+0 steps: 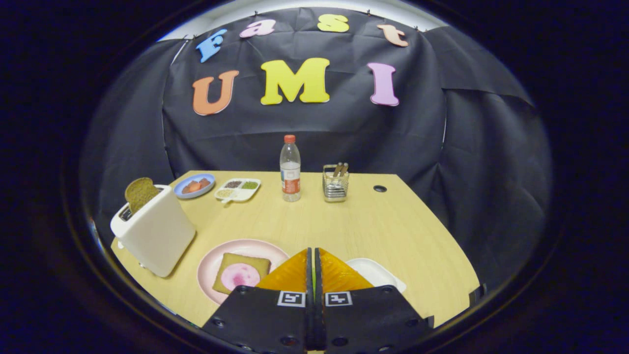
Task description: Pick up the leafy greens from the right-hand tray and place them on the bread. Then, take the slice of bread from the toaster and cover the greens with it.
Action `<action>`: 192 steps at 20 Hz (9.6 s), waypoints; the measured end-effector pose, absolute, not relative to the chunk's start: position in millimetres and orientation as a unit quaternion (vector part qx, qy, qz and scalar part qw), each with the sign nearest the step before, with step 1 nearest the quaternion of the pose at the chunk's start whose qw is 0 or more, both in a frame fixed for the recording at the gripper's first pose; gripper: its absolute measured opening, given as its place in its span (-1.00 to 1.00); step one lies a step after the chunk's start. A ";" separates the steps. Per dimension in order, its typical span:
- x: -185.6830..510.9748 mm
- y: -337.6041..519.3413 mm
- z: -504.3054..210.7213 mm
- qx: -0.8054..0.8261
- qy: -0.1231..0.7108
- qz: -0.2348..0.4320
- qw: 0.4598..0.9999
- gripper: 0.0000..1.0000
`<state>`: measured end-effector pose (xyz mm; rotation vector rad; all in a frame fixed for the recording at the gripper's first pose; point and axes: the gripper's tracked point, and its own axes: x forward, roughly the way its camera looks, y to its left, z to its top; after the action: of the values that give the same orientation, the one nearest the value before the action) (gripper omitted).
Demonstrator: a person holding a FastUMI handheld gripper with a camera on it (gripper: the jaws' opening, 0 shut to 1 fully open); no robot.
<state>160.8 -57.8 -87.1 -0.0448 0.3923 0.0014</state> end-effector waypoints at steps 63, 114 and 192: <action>202.4 93.5 -127.2 -0.040 0.251 0.076 0.964 0.86; 171.5 213.9 41.6 -0.019 0.223 0.051 0.973 -0.74; -70.7 10.0 107.7 -0.050 -0.133 -0.064 0.988 0.89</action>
<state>-70.7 10.0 107.7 -0.1011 -0.2668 -0.1279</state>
